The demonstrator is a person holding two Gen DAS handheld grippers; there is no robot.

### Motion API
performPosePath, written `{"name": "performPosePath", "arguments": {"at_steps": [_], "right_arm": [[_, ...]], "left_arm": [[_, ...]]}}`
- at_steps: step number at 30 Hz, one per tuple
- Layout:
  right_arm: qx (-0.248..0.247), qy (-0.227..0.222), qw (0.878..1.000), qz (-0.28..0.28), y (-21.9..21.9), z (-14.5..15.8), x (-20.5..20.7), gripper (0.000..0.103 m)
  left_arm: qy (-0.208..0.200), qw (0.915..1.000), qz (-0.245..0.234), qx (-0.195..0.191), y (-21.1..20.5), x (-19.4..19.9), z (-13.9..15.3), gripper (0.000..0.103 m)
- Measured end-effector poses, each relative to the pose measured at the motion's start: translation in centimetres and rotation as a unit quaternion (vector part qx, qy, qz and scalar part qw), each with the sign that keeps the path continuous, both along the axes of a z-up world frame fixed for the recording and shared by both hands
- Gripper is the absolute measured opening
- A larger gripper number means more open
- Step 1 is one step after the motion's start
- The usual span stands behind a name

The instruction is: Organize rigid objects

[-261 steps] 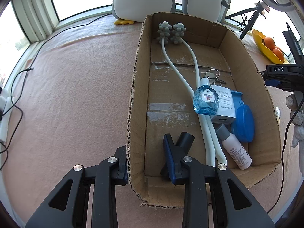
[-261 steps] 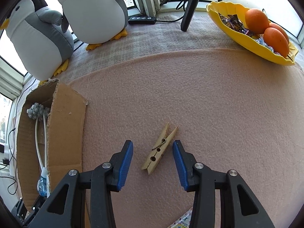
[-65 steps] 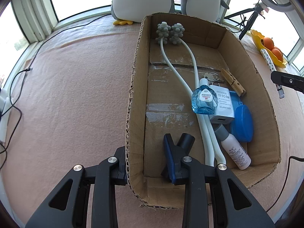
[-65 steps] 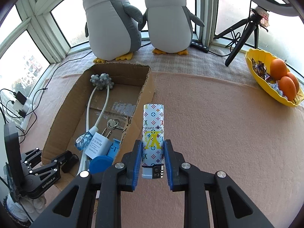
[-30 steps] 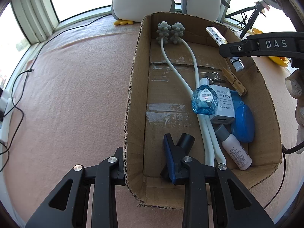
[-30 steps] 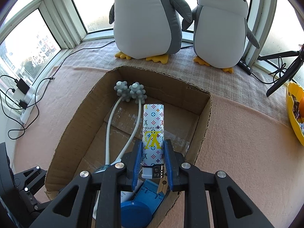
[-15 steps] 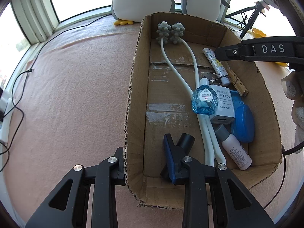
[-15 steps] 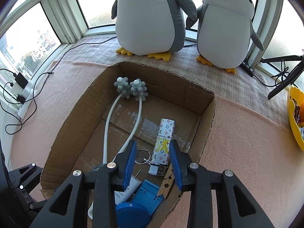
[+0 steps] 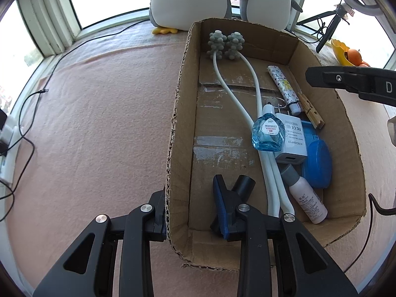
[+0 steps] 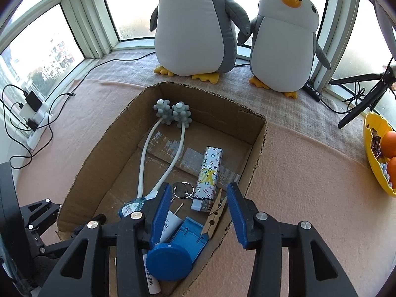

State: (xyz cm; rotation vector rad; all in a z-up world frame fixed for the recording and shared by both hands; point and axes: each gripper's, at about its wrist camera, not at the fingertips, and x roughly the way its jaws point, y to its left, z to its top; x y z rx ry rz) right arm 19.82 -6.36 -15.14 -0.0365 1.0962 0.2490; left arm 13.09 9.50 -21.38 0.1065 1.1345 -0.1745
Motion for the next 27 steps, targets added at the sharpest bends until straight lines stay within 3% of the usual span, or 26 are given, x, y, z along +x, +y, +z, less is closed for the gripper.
{"name": "performPosePath", "arguments": {"at_steps": [6, 11, 14, 17, 19, 27], "right_arm": [[0.003, -0.01, 1.0, -0.004, -0.8, 0.8, -1.6, 0.052], [0.015, -0.023, 0.999, -0.018, -1.9, 1.6, -3.3, 0.054], [0.023, -0.029, 0.999, -0.025, -2.6, 2.4, -4.4, 0.054], [0.019, -0.048, 0.998, -0.03, -3.1, 3.7, -5.9, 0.055], [0.02, -0.058, 0.998, -0.034, -3.5, 4.6, -6.9, 0.06], [0.024, -0.094, 0.994, -0.056, -5.0, 8.2, -10.5, 0.065]], "left_arm": [[-0.013, 0.9999, -0.001, 0.0, 0.0, 0.0, 0.8, 0.029], [-0.022, 0.9997, 0.008, -0.001, 0.4, -0.1, 1.4, 0.029], [-0.033, 0.9993, 0.014, -0.002, 0.8, -0.4, 2.1, 0.039], [-0.051, 0.9984, 0.023, -0.003, 1.2, -0.9, 3.3, 0.042], [-0.06, 0.9978, 0.029, -0.004, 1.5, -1.2, 4.1, 0.053], [-0.093, 0.9954, 0.024, -0.002, 0.6, -3.4, 7.7, 0.06]]}}
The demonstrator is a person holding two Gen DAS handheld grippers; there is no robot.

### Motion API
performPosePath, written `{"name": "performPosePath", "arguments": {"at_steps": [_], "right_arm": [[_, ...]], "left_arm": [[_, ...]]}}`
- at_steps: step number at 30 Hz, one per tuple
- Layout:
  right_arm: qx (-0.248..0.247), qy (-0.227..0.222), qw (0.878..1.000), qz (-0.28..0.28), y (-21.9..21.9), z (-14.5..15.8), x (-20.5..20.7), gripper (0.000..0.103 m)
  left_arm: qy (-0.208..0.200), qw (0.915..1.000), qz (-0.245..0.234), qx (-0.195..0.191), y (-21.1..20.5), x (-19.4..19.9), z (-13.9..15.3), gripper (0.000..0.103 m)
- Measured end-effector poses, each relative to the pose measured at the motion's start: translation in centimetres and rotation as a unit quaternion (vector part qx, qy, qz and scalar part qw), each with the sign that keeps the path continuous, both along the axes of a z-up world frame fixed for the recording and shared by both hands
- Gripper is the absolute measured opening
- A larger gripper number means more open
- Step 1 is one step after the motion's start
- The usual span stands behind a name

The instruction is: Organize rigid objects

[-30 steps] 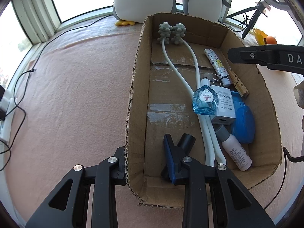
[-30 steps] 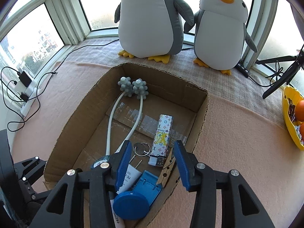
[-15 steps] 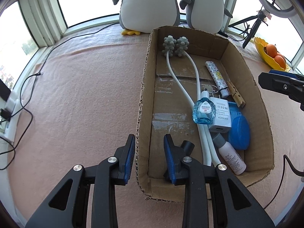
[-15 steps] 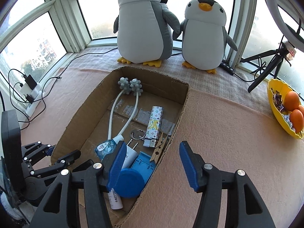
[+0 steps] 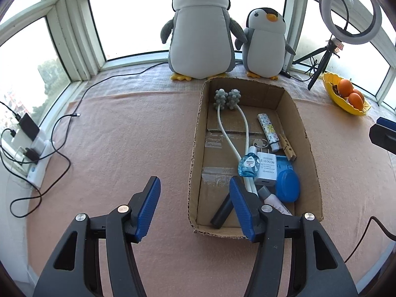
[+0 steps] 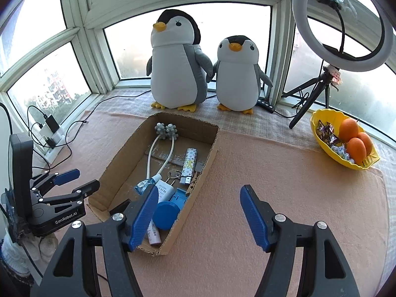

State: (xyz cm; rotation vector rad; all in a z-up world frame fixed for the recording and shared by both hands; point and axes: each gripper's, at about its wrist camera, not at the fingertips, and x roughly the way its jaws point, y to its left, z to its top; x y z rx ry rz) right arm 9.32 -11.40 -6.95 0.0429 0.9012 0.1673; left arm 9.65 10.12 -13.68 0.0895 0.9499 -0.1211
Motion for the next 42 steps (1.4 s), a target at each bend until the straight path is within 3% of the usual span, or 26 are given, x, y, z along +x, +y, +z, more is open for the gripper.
{"name": "performPosePath", "arguments": {"at_steps": [3, 9, 12, 19, 31, 42], "right_arm": [[0.0, -0.01, 1.0, -0.007, -0.3, 0.9, -1.5, 0.068], [0.013, -0.022, 0.999, -0.026, -1.3, 2.6, -4.4, 0.07], [0.008, -0.037, 0.999, -0.038, -1.8, 3.7, -5.7, 0.07], [-0.013, -0.064, 0.996, -0.067, -2.3, 5.0, -7.5, 0.074], [-0.032, -0.078, 0.99, -0.111, -3.1, 5.3, -8.5, 0.075], [-0.031, -0.072, 0.991, -0.112, -2.8, 4.9, -8.8, 0.075]], "left_arm": [[-0.016, 0.9998, -0.012, 0.005, -0.7, -1.6, 1.7, 0.066], [-0.034, 0.9991, -0.016, -0.02, -1.4, -4.2, 4.9, 0.067], [-0.057, 0.9982, -0.015, -0.014, -1.8, -5.3, 6.4, 0.078], [-0.087, 0.996, -0.008, -0.02, -2.2, -6.9, 8.9, 0.079], [-0.098, 0.9949, -0.01, -0.02, -2.8, -7.8, 9.6, 0.08], [-0.097, 0.995, -0.017, -0.017, -3.3, -8.0, 9.7, 0.08]]}}
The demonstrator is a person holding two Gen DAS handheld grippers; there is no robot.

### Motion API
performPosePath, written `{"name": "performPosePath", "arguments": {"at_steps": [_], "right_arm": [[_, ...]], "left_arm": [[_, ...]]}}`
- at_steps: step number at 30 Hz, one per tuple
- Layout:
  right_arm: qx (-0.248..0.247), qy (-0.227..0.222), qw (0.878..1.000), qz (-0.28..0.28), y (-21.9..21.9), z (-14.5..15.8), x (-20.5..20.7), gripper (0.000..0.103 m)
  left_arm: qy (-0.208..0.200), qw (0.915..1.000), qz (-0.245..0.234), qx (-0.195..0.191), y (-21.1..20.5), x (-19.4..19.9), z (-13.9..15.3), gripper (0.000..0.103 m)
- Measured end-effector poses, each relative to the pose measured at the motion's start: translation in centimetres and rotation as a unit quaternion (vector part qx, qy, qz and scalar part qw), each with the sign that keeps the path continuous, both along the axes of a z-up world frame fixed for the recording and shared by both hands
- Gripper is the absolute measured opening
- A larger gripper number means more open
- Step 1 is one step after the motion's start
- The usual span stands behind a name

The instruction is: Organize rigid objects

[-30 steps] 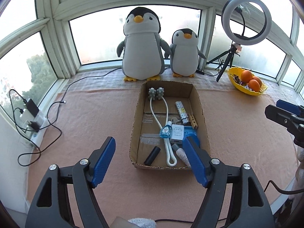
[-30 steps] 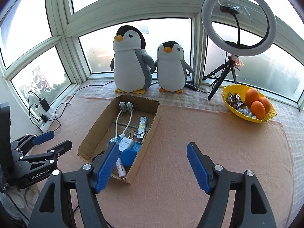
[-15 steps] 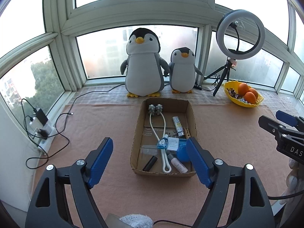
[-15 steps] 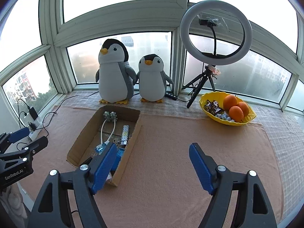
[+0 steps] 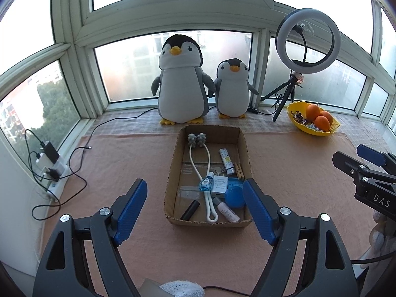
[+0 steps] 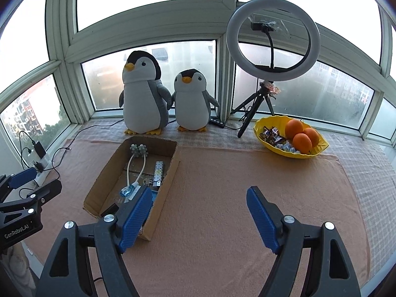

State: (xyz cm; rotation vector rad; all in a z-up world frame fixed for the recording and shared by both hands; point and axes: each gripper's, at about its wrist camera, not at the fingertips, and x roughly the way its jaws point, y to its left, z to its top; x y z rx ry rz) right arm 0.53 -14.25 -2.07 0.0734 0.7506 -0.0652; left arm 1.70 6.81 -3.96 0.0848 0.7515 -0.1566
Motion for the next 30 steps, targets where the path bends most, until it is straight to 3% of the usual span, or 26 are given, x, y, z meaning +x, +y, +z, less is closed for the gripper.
{"name": "performPosePath", "arguments": {"at_steps": [30], "right_arm": [[0.003, 0.008, 1.0, 0.008, 0.55, -0.5, 0.46, 0.076]], "left_arm": [[-0.002, 1.0, 0.001, 0.002, 0.2, 0.16, -0.12, 0.08]]}}
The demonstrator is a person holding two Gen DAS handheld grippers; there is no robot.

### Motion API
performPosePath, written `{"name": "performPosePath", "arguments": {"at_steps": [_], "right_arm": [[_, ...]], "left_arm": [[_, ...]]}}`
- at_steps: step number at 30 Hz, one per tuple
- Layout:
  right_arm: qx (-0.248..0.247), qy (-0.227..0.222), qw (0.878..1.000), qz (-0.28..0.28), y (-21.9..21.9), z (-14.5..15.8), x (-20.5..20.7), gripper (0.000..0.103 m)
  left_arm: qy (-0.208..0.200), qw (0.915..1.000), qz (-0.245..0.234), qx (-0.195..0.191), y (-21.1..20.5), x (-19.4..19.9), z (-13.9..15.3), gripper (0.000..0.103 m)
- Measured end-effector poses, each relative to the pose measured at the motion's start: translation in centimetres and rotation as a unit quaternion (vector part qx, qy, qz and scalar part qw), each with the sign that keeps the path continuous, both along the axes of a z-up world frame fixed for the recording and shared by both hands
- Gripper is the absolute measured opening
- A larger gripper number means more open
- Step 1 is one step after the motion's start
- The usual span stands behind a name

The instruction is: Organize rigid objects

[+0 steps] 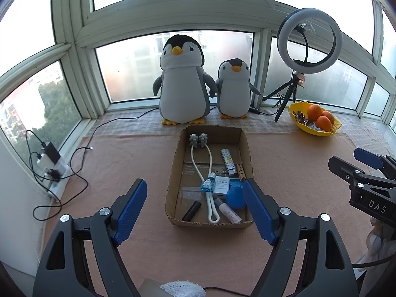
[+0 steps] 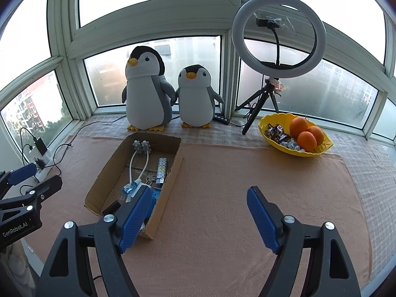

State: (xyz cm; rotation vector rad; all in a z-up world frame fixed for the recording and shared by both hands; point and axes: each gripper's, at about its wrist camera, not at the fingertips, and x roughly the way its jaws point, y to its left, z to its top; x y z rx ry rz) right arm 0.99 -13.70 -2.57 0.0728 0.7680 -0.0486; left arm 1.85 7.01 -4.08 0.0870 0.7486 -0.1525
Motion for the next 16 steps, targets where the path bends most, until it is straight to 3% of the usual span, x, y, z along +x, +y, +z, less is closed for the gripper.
{"name": "performPosePath", "arguments": {"at_steps": [16], "right_arm": [[-0.001, 0.004, 1.0, 0.002, 0.17, -0.32, 0.11, 0.076]], "left_arm": [[0.002, 1.0, -0.002, 0.003, -0.22, 0.02, -0.07, 0.084]]}}
